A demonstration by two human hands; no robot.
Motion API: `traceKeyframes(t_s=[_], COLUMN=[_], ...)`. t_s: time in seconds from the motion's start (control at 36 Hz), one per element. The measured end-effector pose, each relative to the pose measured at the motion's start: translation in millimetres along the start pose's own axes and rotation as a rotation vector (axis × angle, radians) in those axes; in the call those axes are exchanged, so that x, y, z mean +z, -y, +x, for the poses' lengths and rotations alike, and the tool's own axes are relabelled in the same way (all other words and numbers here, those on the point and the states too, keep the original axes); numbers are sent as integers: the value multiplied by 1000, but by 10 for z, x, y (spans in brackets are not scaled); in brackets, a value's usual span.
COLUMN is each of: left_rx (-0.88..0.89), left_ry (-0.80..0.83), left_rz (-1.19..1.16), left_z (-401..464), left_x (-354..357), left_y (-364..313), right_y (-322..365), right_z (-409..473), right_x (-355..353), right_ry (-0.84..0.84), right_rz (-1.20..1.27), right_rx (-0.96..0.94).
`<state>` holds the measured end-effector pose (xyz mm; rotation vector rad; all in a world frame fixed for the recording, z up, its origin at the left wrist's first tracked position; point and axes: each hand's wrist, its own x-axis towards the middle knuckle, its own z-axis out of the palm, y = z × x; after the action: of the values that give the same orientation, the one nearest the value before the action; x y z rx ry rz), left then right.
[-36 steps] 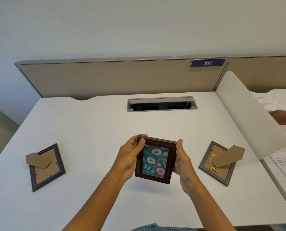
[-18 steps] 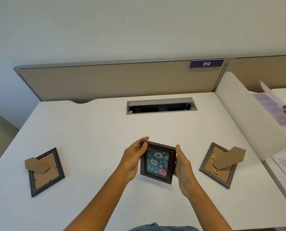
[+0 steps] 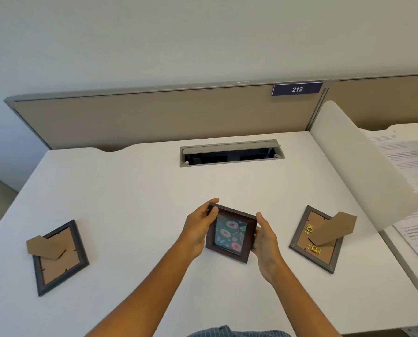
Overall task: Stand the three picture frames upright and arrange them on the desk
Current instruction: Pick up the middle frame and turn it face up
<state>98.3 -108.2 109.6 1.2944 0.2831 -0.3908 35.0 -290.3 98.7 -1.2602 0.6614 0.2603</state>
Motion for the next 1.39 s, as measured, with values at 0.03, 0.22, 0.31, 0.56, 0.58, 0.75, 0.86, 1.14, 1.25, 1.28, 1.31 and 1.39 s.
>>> traceKeyframes(t_s=[0.03,0.22,0.31,0.56,0.58,0.75,0.86,1.14,1.25,1.28,1.31,1.39], left_rx=[-2,-33,-50,-79,-82,-86,-85,150,328,374,431,633], left_ry=[0,11,16,29,28,3,-2,-165,-173,-160,-146,-116], left_rz=[10,35,27,72,88,144,171,548,754,784,821,962], left_z=[19,88,103,118,116,92,64,-46,-93,-99,-104,-125], left_x=[8,59,65,57,56,25,18,116,225,261,305,466], left_y=[2,-9,-9,2,11,71,122,200,134,117,100,66], right_y=[-1,-42,-55,-62,-62,-67,-74,-224,-288,-278,-270,-228], right_z=[16,121,134,166,162,137,110,-11,53,59,76,114], right_x=[-1,-27,-38,-37,-36,-40,-77,-214,-421,-464,-511,-656], right_ry=[-4,-19,-11,-17,-12,9,11,-95,-238,-245,-250,-264], right_rz=[0,20,30,8,-1,-56,-111,-491,-793,-825,-851,-932], right_rx=[2,24,26,32,32,22,-3,-349,-535,-565,-589,-656])
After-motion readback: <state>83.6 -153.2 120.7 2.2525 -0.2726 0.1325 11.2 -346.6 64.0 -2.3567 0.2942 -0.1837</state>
